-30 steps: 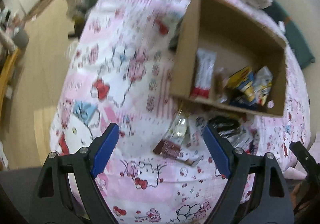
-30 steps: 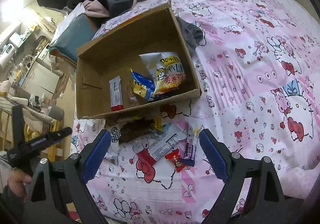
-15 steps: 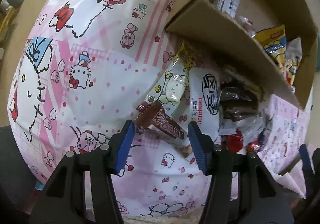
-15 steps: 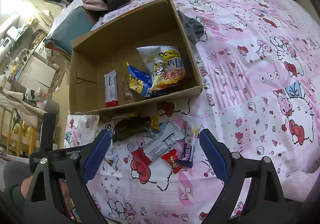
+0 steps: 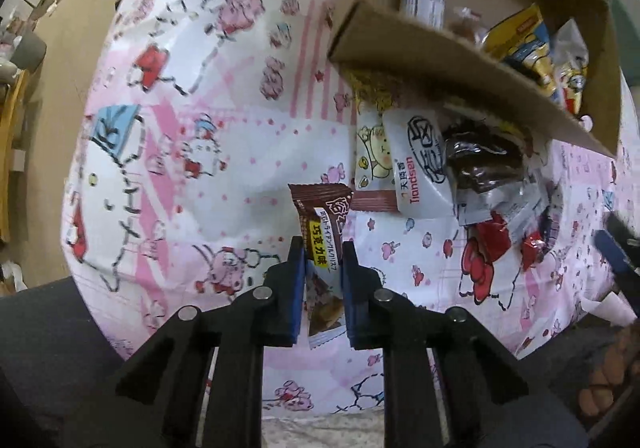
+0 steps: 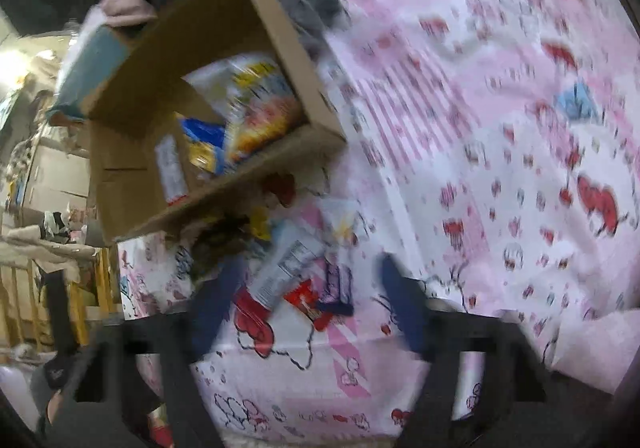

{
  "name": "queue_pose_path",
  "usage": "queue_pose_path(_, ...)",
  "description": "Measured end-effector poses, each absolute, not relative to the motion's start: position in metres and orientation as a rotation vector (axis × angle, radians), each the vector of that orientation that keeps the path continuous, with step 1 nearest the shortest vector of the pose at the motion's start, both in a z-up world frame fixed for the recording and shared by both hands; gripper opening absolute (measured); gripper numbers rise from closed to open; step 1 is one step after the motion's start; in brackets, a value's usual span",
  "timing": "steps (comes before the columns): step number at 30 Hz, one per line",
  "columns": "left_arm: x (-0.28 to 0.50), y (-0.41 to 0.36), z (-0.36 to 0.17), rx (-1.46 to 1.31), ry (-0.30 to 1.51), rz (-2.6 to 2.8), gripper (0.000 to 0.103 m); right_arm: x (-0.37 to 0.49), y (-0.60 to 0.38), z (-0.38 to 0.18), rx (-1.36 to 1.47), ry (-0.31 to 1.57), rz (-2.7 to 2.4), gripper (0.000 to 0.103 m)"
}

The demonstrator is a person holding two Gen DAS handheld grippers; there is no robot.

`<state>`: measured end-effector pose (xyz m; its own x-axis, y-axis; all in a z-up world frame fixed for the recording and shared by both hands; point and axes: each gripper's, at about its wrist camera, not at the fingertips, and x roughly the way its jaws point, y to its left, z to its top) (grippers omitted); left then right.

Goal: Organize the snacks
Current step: 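Carry both bars over the box and open both grippers to drop them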

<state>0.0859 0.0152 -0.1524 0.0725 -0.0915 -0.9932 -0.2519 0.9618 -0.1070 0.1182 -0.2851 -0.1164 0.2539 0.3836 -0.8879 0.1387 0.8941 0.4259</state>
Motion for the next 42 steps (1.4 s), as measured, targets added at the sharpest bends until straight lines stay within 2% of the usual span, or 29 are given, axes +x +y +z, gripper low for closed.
queue_pose_path(1,0.084,0.016,-0.149,-0.278,1.489,0.124,0.013,0.12,-0.286,-0.123,0.485,1.343,0.173,0.047)
queue_pose_path(2,0.083,0.016,-0.147,-0.279,1.482,0.125,0.013,0.122,-0.285,-0.129,0.491,1.366,0.177,0.045)
queue_pose_path(9,0.086,0.025,-0.141,-0.287,1.477,0.131,0.014,0.131,-0.263,-0.161,0.358,1.464,0.136,0.035)
queue_pose_path(12,0.085,0.028,-0.137,-0.285,1.475,0.131,0.014,0.131,-0.258,-0.172,0.309,1.49,0.121,0.018)
queue_pose_path(17,0.087,0.029,-0.13,-0.272,1.454,0.136,0.014,0.122,-0.256,-0.159,0.258,1.435,0.122,0.017)
queue_pose_path(26,0.081,0.052,-0.104,-0.323,1.371,0.204,0.014,0.094,-0.263,-0.108,0.362,1.294,0.265,0.017)
queue_pose_path(37,0.079,0.051,0.007,-0.26,1.039,0.148,0.014,0.079,-0.23,-0.019,0.376,0.907,0.567,0.017)
queue_pose_path(42,0.099,0.042,0.029,-0.207,0.972,0.122,0.014,0.088,-0.22,0.001,0.349,0.826,0.573,0.017)
